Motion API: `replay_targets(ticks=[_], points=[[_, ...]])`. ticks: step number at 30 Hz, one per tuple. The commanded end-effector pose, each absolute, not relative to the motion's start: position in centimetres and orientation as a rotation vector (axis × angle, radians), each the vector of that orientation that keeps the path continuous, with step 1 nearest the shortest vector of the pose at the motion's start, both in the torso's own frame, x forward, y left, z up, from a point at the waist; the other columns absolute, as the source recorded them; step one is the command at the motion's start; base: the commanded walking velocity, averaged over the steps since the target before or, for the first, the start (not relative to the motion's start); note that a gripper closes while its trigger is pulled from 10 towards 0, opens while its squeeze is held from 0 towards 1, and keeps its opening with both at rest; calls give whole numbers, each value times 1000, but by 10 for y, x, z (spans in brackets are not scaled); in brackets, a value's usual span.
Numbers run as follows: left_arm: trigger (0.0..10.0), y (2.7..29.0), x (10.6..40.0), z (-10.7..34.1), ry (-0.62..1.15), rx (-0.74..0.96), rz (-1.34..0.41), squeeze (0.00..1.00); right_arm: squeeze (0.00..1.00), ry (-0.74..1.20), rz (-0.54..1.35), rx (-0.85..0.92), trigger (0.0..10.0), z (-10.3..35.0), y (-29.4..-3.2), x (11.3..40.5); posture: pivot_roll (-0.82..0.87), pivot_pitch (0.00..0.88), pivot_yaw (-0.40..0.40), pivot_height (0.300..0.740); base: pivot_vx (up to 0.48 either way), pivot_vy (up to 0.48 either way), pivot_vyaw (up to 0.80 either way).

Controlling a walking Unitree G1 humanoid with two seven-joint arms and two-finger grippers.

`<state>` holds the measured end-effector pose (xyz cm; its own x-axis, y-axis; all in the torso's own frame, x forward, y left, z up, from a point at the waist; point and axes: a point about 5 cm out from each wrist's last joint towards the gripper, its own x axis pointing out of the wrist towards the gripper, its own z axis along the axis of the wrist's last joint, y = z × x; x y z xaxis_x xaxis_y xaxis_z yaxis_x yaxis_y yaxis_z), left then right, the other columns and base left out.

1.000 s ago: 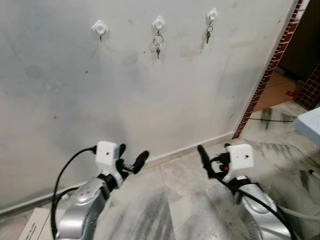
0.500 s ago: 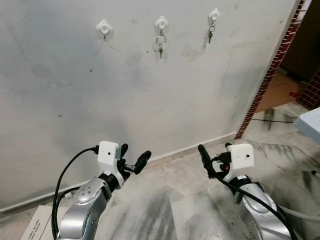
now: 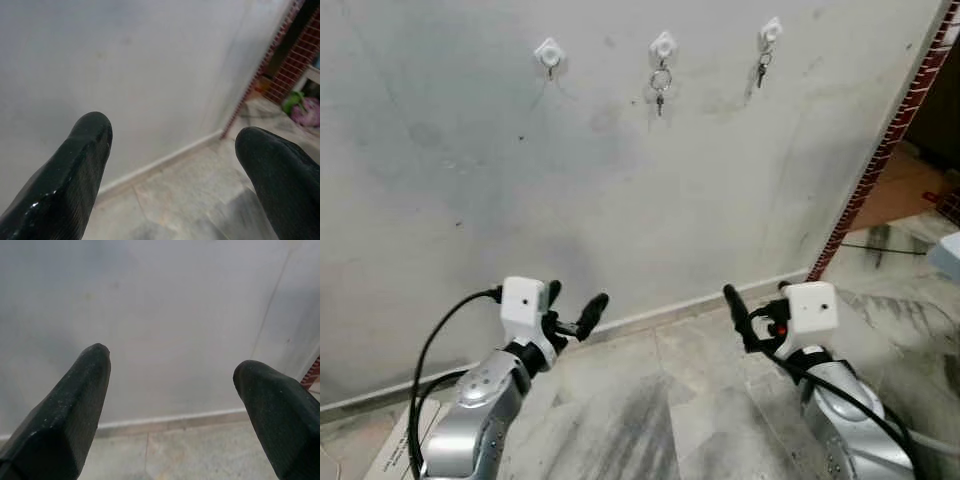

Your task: Hang keys on a hook

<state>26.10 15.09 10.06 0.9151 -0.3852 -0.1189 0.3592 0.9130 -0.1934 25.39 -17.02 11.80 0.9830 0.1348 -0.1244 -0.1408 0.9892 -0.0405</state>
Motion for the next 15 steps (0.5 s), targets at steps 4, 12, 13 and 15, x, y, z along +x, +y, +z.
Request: replay_targets(ticks=[4, 12, 13, 15], points=[[10000, 153, 253, 113, 103, -106, -341, 0, 0, 77, 123, -47, 10000, 135, -175, 254, -73, 0, 51, 740, 0, 0, 0], [10000, 157, 239, 114, 85, -76, -286, 0, 0, 102, 116, -57, 10000, 132, -175, 248, -62, 0, 52, 740, 0, 0, -197], [10000, 158, 238, 114, 86, -71, -279, 0, 0, 107, 115, -56, 10000, 131, -176, 248, -59, 0, 52, 740, 0, 0, -788], [10000, 159, 238, 114, 87, -64, -273, 0, 0, 109, 116, -56, 10000, 131, -176, 248, -59, 0, 52, 740, 0, 0, -788]])
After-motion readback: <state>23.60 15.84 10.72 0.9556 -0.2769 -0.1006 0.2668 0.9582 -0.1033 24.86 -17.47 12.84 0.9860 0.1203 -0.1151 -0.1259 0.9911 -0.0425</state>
